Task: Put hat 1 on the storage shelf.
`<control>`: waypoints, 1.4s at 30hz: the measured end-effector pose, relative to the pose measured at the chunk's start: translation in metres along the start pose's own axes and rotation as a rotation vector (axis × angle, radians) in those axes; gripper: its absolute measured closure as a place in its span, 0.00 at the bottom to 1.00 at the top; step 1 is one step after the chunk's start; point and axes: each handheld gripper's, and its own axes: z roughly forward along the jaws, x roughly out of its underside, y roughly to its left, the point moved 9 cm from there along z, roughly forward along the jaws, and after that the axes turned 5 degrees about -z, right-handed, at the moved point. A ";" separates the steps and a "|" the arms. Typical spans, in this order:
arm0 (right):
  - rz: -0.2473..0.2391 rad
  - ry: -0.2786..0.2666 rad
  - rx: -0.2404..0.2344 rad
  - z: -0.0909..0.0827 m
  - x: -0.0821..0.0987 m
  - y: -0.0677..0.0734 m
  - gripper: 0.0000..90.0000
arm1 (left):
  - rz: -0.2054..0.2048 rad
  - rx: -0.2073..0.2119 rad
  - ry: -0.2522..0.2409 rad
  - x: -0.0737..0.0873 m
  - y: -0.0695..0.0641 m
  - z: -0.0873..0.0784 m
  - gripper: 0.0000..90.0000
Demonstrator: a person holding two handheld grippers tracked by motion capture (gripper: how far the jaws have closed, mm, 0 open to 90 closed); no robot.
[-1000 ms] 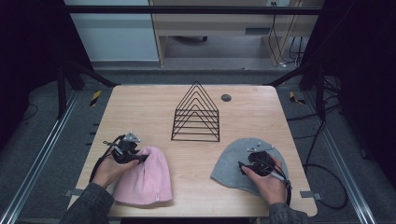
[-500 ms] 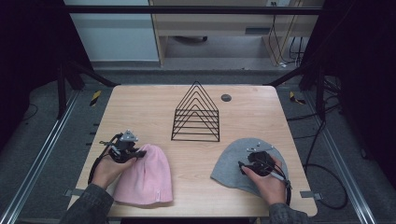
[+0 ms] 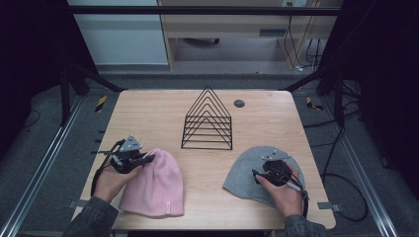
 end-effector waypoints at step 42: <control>-0.166 -0.242 -0.269 -0.042 -0.096 0.119 0.41 | 0.148 -0.093 -0.217 -0.136 -0.026 -0.085 0.91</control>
